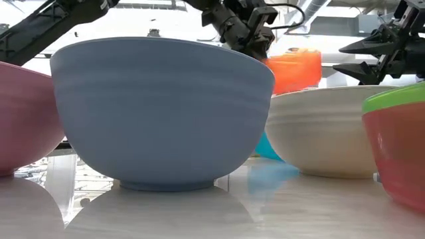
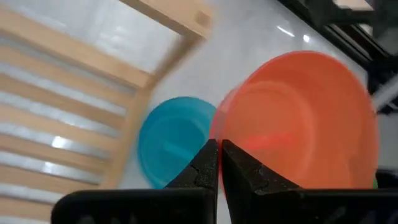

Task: Place and stack bowls onto a shelf
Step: Put the small orange bowl on the shelf

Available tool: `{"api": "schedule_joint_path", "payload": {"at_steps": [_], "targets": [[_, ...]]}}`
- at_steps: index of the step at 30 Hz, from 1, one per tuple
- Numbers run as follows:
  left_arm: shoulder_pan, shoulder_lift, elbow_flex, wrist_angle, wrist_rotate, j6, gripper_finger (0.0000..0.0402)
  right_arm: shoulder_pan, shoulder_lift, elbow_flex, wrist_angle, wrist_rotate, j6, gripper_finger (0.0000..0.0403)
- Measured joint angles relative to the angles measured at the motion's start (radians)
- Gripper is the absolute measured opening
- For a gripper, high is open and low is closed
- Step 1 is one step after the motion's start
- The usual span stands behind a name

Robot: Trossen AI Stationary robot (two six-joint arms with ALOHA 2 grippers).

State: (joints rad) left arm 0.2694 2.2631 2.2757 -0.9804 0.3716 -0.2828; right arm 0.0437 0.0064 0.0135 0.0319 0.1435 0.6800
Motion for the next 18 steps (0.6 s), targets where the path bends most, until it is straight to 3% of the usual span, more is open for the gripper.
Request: {"api": "schedule_joint_path", "payload": {"at_steps": [8, 15, 18], "targets": [[0.085, -0.08, 0.002, 0.017, -0.031, -0.064, 0.0, 0.0, 0.0, 0.001, -0.008, 0.0, 0.023, 0.0189], [0.207, -0.103, 0.001, 0.018, -0.181, -0.094, 0.0, 0.0, 0.0, 0.002, -0.016, 0.012, 0.026, 0.0189], [0.266, -0.088, -0.018, 0.089, -0.224, -0.119, 0.0, 0.0, 0.0, 0.002, -0.012, 0.043, 0.026, 0.0189]]}}
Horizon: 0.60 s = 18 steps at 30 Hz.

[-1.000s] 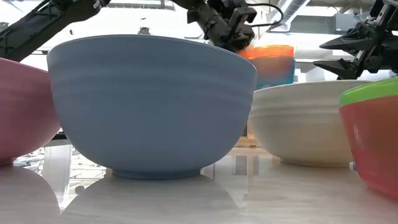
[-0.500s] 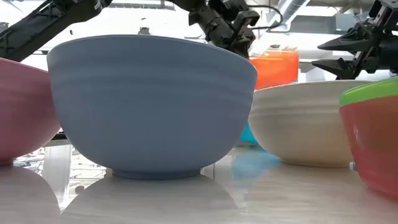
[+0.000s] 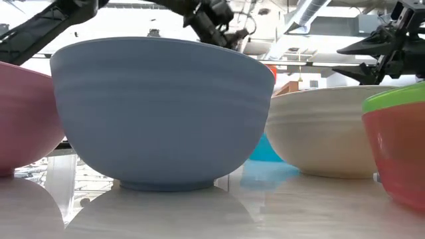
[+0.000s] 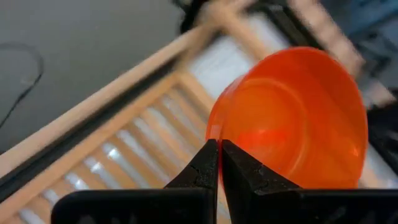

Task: Place and stack bowls onto a shelf
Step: Put the small orange bowl on the shelf

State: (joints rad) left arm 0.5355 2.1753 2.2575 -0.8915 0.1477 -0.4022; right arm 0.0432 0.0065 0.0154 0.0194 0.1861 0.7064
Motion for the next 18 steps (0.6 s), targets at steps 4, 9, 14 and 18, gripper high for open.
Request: {"api": "schedule_joint_path", "payload": {"at_steps": [4, 9, 14, 18], "targets": [[0.059, 0.076, -0.006, 0.066, -0.01, -0.051, 0.0, -0.002, 0.0, 0.0, 0.006, 0.044, 0.026, 0.0189], [0.086, 0.158, -0.004, 0.109, 0.026, -0.117, 0.0, -0.024, 0.0, 0.0, 0.007, 0.056, 0.037, 0.0189], [0.078, 0.215, -0.004, 0.124, -0.002, -0.152, 0.0, -0.052, 0.0, 0.0, 0.011, 0.086, 0.05, 0.0189], [0.067, 0.216, -0.003, 0.11, -0.081, -0.128, 0.0, -0.068, 0.0, 0.0, 0.011, 0.086, 0.055, 0.0189]]}}
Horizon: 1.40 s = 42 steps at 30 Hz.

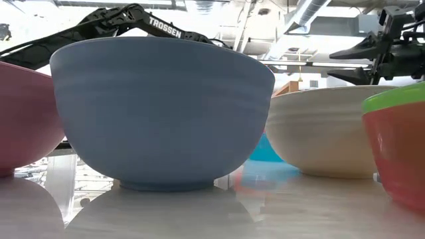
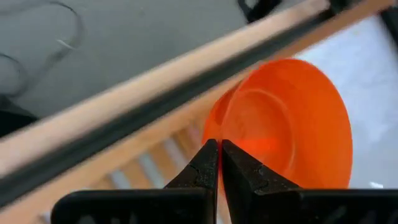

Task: Place and stack bowls onto a shelf
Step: Put the small orange bowl on the shelf

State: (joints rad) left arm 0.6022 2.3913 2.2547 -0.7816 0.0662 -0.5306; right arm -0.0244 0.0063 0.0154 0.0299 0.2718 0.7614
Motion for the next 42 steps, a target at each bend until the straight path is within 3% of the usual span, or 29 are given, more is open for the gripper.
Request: {"api": "schedule_joint_path", "payload": {"at_steps": [3, 6, 16, 38, 42], "targets": [[-0.002, 0.0, 0.0, -0.012, -0.063, 0.036, 0.0, -0.006, 0.0, 0.0, 0.0, 0.0, 0.0, 0.0189], [0.005, -0.001, -0.016, -0.024, -0.008, 0.028, 0.0, -0.009, 0.0, 0.0, 0.0, 0.0, 0.0, 0.0189], [0.0, -0.001, -0.13, 0.061, 0.04, -0.03, 0.0, -0.011, 0.0, 0.0, 0.0, -0.002, -0.01, 0.0189], [-0.004, -0.001, -0.13, 0.125, 0.003, -0.058, 0.0001, -0.011, 0.0, 0.0, 0.0, -0.003, -0.01, 0.0189], [-0.007, -0.001, -0.13, 0.144, -0.002, -0.058, 0.002, -0.011, 0.0, 0.0, 0.0, -0.004, -0.01, 0.0189]]}}
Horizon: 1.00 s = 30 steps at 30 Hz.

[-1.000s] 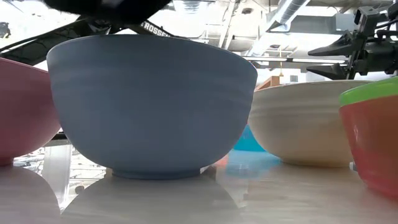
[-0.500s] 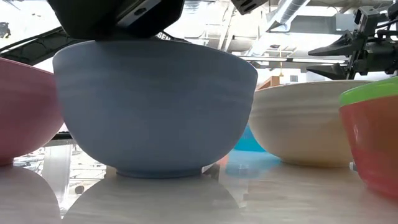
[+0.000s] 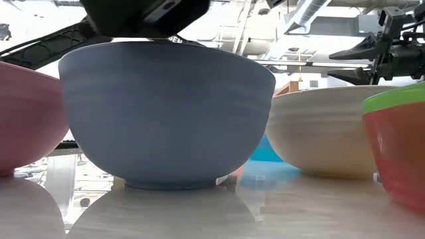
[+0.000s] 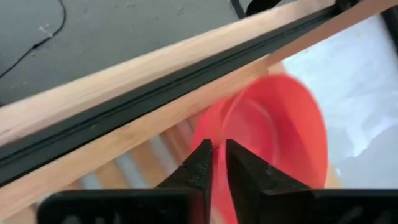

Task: Place and stack bowls onto a shelf
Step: Put the small orange bowl on the shelf, then stack the small light green bowl on top of the small orange bowl on the shelf

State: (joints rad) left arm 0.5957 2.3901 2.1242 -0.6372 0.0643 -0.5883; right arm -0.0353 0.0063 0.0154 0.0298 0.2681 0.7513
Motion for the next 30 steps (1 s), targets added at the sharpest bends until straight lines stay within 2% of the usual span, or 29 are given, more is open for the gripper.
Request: {"api": "schedule_joint_path", "payload": {"at_steps": [12, 16, 21, 24, 26, 30], "targets": [[0.007, 0.0, 0.015, 0.058, 0.006, 0.016, 0.0137, 0.0, 0.0, 0.0, 0.0, 0.0, 0.0, 0.0189], [0.018, 0.0, 0.069, 0.047, 0.119, 0.055, 0.0153, 0.0, 0.0, 0.0, 0.0, 0.0, 0.0, 0.0189], [0.003, -0.031, 0.137, -0.071, 0.336, 0.24, 0.0155, 0.0, 0.0, 0.0, 0.0, -0.004, -0.001, 0.0189], [-0.039, -0.066, 0.18, -0.196, 0.405, 0.373, 0.0155, 0.0, 0.0, 0.0, 0.0, -0.004, -0.014, 0.0189], [-0.078, -0.091, 0.195, -0.301, 0.402, 0.478, 0.0155, 0.001, 0.0, 0.0, 0.0, -0.004, -0.02, 0.0189], [-0.187, -0.142, 0.196, -0.497, 0.306, 0.656, 0.0155, 0.001, 0.0, 0.0, -0.001, -0.007, -0.019, 0.0189]]}}
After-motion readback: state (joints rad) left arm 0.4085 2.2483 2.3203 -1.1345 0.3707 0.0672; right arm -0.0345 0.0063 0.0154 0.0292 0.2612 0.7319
